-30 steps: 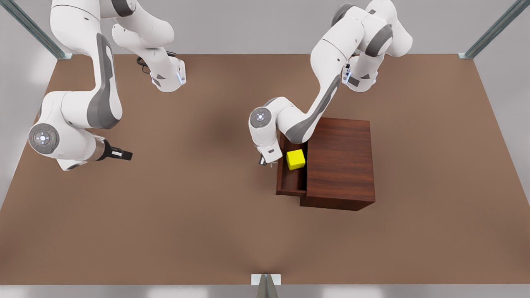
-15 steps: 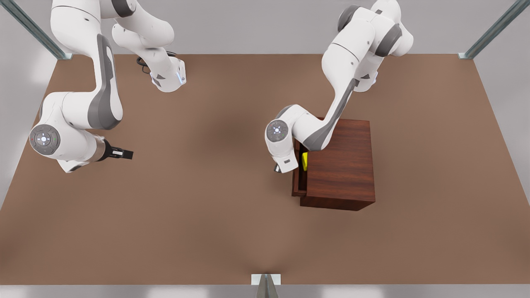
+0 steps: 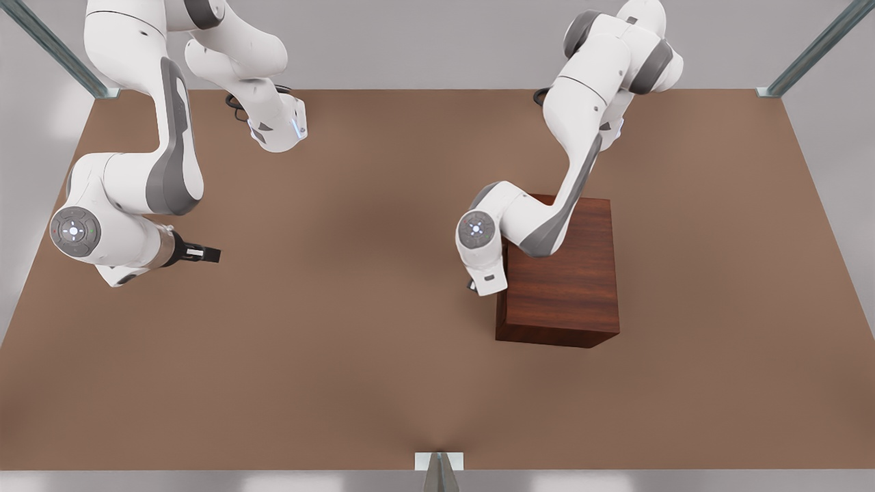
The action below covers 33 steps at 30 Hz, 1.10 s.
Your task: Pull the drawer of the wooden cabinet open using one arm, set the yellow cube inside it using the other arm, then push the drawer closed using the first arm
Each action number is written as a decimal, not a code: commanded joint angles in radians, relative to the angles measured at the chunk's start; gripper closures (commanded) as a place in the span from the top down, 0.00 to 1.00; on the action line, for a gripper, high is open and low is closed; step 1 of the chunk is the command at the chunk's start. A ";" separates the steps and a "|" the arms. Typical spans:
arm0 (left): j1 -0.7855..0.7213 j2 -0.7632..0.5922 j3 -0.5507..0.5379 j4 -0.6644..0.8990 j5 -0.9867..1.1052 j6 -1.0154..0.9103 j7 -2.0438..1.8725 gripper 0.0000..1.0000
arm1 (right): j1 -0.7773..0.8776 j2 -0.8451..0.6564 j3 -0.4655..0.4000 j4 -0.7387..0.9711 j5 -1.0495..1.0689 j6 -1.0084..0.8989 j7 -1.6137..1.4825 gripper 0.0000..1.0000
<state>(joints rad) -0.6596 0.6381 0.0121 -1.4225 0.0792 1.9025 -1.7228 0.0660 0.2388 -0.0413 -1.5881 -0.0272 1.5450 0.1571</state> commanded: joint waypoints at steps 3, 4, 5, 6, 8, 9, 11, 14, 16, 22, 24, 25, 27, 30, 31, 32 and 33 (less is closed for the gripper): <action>0.003 -0.005 0.000 0.000 0.001 -0.011 0.175 0.00 | 0.000 -0.001 0.000 0.000 0.000 0.000 -0.022 1.00; 0.002 -0.002 -0.001 0.016 -0.002 -0.007 0.157 0.00 | 0.000 -0.001 0.000 0.000 0.000 0.000 -0.022 1.00; -0.006 0.002 -0.004 0.043 -0.038 0.003 0.118 0.00 | 0.000 -0.001 0.000 0.000 0.000 0.000 -0.022 1.00; -0.006 0.002 -0.006 0.082 -0.080 0.003 0.089 0.00 | 0.000 -0.001 0.000 0.000 0.000 0.000 -0.022 1.00; -0.003 -0.002 -0.009 0.160 -0.093 0.003 0.042 0.63 | 0.000 -0.001 0.000 0.000 0.000 0.000 -0.022 1.00; 0.001 -0.008 -0.003 0.175 -0.082 -0.007 0.064 1.00 | 0.000 -0.001 0.000 0.000 0.000 0.000 -0.022 1.00; 0.087 -0.086 0.009 0.162 -0.081 -0.183 0.648 1.00 | -0.002 -0.001 0.000 0.000 0.000 0.000 -0.022 1.00; 0.446 -0.172 0.022 0.151 -0.140 -0.347 1.756 1.00 | -0.002 -0.001 0.000 0.000 0.000 0.000 -0.022 1.00; 0.476 -0.248 0.011 0.175 -0.147 -0.359 1.846 1.00 | -0.002 -0.001 0.000 -0.001 0.000 0.000 -0.022 1.00; 0.453 -0.456 0.006 -0.093 -0.044 -0.174 1.796 1.00 | -0.002 -0.001 0.000 -0.001 0.000 0.000 -0.024 1.00; 0.452 -0.430 0.009 -0.053 -0.055 -0.175 1.770 1.00 | -0.002 -0.001 0.000 -0.001 0.000 0.000 -0.024 1.00; 0.456 -0.428 0.009 -0.052 -0.056 -0.175 1.773 1.00 | -0.002 -0.001 0.000 0.000 0.000 0.000 -0.024 1.00; 0.451 -0.423 0.011 -0.052 -0.050 -0.175 1.773 1.00 | -0.002 -0.001 0.000 -0.001 0.000 0.000 -0.024 1.00; 0.453 -0.423 0.011 -0.052 -0.052 -0.175 1.773 1.00 | -0.002 -0.001 0.000 0.000 0.000 0.000 -0.024 1.00; 0.451 -0.422 0.011 -0.052 -0.052 -0.175 1.772 1.00 | -0.002 -0.001 0.000 -0.001 0.000 0.000 -0.024 1.00; 0.451 -0.422 0.009 -0.052 -0.052 -0.175 1.772 1.00 | -0.002 -0.001 0.000 -0.001 0.000 0.000 -0.024 1.00; 0.451 -0.422 0.011 -0.052 -0.052 -0.175 1.770 1.00 | -0.002 -0.001 0.000 -0.001 0.000 0.000 -0.024 1.00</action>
<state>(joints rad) -0.2087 0.2174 0.0221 -1.4747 0.0261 1.7245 -0.4447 0.0644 0.2388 -0.0413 -1.5887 -0.0281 1.5451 0.1378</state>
